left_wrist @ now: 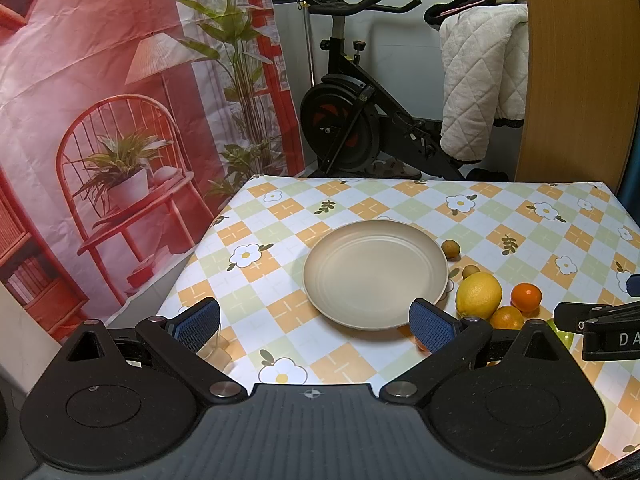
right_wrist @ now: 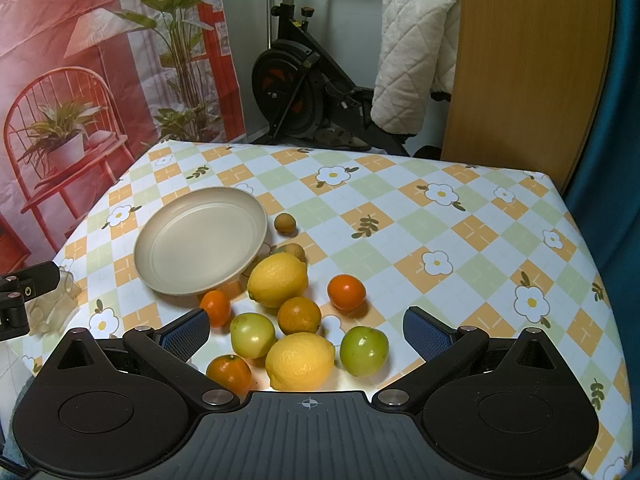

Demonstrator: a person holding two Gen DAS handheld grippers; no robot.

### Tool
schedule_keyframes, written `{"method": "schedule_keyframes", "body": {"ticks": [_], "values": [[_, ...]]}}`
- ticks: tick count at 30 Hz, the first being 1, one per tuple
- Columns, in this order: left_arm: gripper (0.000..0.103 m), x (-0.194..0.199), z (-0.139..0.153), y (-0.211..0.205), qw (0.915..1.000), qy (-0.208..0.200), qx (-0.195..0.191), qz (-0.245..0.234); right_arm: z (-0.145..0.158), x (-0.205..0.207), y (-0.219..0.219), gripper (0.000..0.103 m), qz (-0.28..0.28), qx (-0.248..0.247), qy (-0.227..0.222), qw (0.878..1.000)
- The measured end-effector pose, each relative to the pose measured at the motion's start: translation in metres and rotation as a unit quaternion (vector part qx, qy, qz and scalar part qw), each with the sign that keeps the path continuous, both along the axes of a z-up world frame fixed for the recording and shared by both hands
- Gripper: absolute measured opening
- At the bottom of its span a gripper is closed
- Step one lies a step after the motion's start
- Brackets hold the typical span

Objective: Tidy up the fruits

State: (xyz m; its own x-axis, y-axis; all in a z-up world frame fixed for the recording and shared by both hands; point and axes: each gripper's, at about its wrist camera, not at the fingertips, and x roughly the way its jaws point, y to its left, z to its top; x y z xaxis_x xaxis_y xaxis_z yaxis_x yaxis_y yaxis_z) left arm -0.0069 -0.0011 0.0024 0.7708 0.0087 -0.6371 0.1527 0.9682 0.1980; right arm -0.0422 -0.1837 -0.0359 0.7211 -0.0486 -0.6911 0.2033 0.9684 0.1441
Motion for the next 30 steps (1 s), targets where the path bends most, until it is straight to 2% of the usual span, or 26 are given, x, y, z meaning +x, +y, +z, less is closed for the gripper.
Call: {"method": "schedule_keyframes", "body": {"ticks": [30], "values": [[0.102,-0.0015,0.0069,-0.0023,0.9999,-0.009,-0.008,0.0,0.0063,0.0009,-0.0003,0.103,0.001,0.002,-0.004,1.0]]}}
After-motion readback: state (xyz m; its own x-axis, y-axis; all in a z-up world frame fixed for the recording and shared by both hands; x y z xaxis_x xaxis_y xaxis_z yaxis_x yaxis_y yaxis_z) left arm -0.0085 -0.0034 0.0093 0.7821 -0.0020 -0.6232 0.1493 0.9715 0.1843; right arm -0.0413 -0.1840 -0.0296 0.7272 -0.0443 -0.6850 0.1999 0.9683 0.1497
